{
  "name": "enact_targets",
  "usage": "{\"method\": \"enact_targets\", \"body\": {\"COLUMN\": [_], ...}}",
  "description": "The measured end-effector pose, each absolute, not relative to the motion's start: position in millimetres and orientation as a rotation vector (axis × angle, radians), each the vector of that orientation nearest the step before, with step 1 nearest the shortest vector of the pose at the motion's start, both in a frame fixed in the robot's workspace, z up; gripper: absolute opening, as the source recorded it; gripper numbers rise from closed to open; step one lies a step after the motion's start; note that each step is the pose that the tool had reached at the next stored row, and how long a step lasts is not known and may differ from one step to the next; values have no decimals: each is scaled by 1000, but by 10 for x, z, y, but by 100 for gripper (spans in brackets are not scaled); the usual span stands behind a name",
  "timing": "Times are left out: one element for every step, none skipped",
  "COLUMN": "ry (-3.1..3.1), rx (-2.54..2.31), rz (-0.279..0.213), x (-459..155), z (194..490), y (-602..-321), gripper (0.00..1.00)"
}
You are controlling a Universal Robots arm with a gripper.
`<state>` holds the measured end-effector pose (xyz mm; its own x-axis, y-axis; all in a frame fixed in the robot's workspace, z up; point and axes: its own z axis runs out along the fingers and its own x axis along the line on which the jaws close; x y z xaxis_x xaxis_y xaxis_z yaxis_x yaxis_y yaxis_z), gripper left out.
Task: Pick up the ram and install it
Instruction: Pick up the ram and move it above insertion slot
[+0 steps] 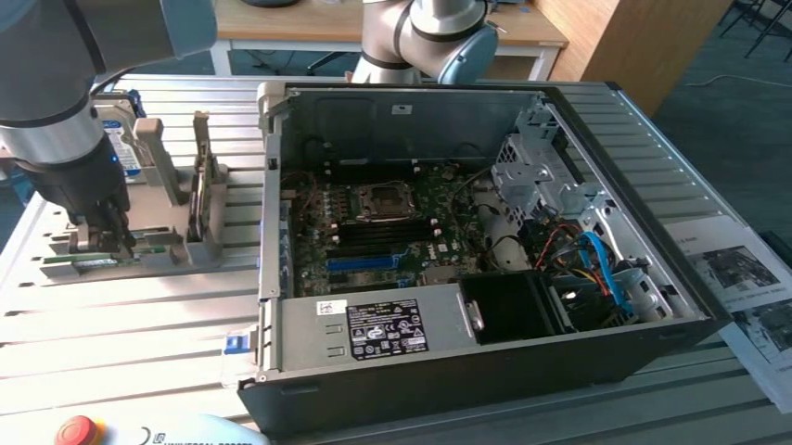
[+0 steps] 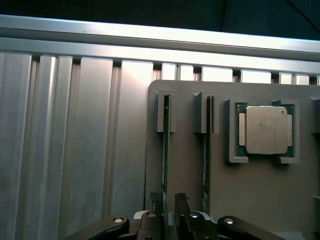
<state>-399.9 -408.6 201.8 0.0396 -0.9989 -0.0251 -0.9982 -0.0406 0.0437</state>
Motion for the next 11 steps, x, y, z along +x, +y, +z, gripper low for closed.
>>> {"method": "enact_targets", "body": {"ry": [-2166, -2166, -2166, -2166, -2166, -2166, -2166, -2166, -2166, -2166, -2166], "rx": [2255, 2255, 2255, 2255, 2255, 2255, 2255, 2255, 2255, 2255, 2255], "rz": [-76, -76, -76, -76, -76, -76, -76, -76, -76, -76, -76], "x": [-3999, -3999, -3999, -3998, -3998, -3998, -3999, -3999, -3999, -3999, -3999], "z": [2015, 2013, 2012, 2012, 2011, 2010, 2010, 2010, 2010, 2010, 2010], "y": [-4086, -4086, -4086, -4086, -4085, -4085, -4085, -4084, -4084, -4084, -4084], "gripper": [24, 24, 24, 24, 24, 24, 24, 24, 24, 24, 24]}}
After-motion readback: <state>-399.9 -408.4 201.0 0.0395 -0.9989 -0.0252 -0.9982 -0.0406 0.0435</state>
